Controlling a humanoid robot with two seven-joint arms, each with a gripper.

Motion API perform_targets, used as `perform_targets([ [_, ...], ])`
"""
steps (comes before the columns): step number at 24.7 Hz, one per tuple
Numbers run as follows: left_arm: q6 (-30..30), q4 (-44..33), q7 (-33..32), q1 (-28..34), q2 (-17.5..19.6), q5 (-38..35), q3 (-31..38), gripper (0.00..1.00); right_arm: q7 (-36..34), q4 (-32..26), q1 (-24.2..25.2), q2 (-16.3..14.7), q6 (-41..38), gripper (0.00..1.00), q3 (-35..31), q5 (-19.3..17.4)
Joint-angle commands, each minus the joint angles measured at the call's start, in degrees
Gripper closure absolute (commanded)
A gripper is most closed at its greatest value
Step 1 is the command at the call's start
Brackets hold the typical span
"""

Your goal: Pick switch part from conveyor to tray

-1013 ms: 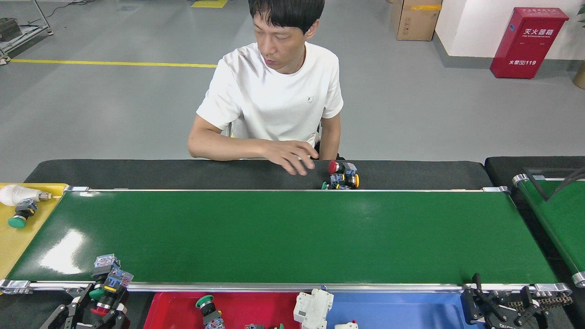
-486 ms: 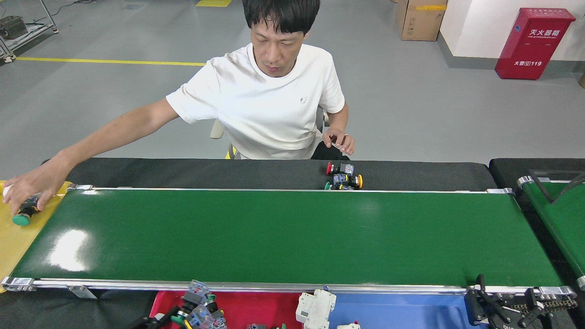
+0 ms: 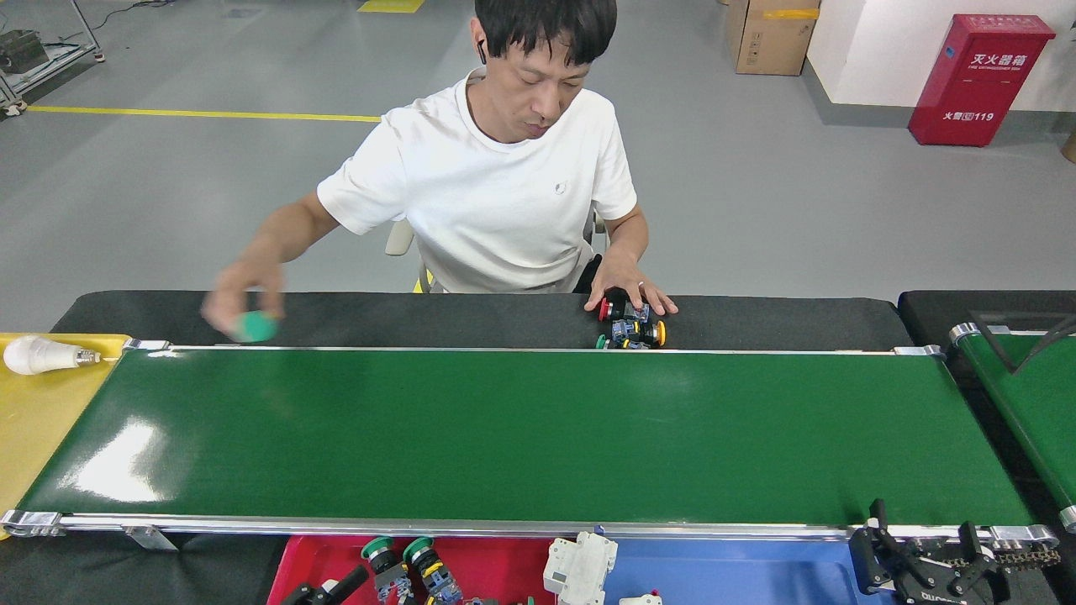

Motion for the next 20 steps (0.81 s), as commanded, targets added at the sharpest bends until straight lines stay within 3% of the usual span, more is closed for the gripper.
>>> perform_targets([
  [1, -0.3, -0.7, -0.2, -0.1, -1.4, 0.1, 4.3, 0.00, -0.4, -2.3, -0.7, 1.0, -5.3, 0.01, -0.1, 0.0],
  [3, 0.3, -0.7, -0.2, -0.3, -3.2, 0.2, 9.1, 0.00, -0.3, -4.7, -0.5, 2.8, -7.7, 0.01, -0.1, 0.0],
  [5, 4.7, -0.6, -0.3, -1.1, -4.3, 0.3, 12.6, 0.00, -0.1, -7.8, 0.2, 3.8, -8.6, 0.02, -0.1, 0.1],
  [10, 20.6, 1.6, -0.3, -2.2, -3.4, 1.5, 13.8, 0.00, 4.5, -11.0, 2.6, 1.7, -10.0, 0.02, -0.5, 0.1],
  [12, 21.1, 2.8, -0.3, -2.2, -2.4, 3.1, 14.3, 0.00, 7.7, -11.0, 2.7, 0.0, -13.6, 0.01, -1.2, -0.6],
  [17, 21.8, 2.8, -0.3, -2.0, -2.4, 3.7, 13.8, 0.00, 7.1, -11.0, 4.2, 0.4, -19.5, 0.01, -5.3, -3.4],
  [20, 26.9, 2.7, -0.2, -1.8, -1.9, 3.3, 12.5, 0.00, 6.8, -11.0, 5.4, 0.8, -19.9, 0.01, -5.3, -3.5],
])
